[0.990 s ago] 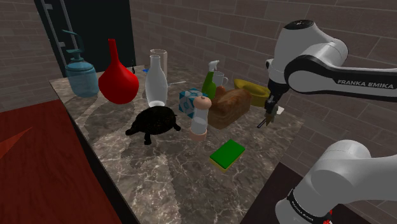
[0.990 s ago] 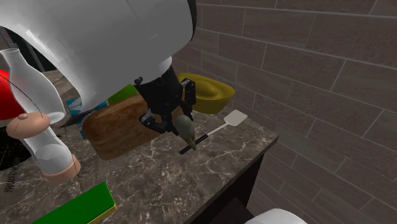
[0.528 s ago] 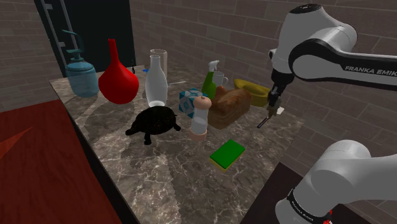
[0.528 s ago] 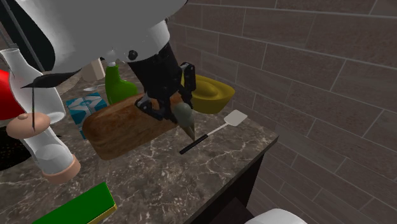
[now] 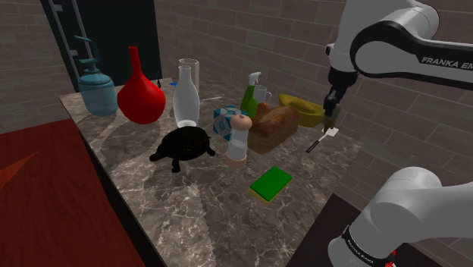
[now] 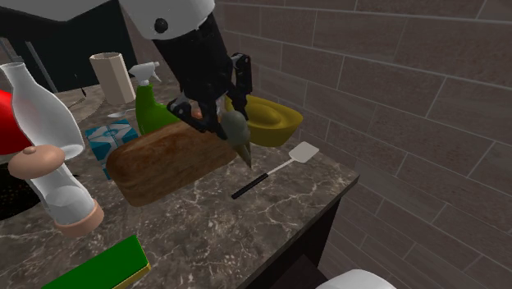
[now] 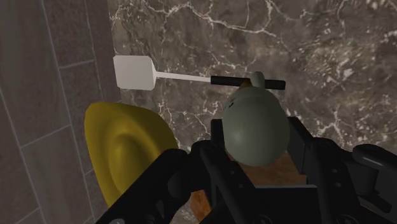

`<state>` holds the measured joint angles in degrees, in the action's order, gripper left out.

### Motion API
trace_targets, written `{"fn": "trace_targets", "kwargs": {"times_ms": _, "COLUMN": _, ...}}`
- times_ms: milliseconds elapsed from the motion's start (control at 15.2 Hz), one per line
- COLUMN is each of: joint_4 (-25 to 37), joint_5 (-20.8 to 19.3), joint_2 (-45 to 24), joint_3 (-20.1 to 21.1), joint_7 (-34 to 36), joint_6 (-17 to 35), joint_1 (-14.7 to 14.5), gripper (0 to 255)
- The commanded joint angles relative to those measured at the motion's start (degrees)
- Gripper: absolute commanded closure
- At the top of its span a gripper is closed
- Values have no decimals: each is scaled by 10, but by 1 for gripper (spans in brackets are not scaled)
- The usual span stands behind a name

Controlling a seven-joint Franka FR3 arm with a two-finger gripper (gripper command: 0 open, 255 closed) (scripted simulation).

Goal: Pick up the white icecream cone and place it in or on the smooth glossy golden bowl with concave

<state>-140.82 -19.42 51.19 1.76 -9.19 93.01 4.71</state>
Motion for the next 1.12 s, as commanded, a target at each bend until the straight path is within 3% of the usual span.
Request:
{"fn": "trace_targets", "kwargs": {"times_ms": 0, "joint_4": 19, "joint_5": 1, "joint_2": -4, "joint_3": 1, "joint_7": -5, "joint_6": -14, "joint_1": 1, "gripper": 255}}
{"fn": "trace_targets", "kwargs": {"times_ms": 792, "joint_4": 132, "joint_5": 3, "joint_2": -39, "joint_3": 6, "joint_7": -31, "joint_6": -88, "joint_1": 6, "gripper": 255}}
{"fn": "trace_targets", "kwargs": {"times_ms": 1056, "joint_4": 169, "joint_5": -13, "joint_2": -90, "joint_3": -20, "joint_7": -53, "joint_6": -64, "joint_1": 14, "gripper": 255}}
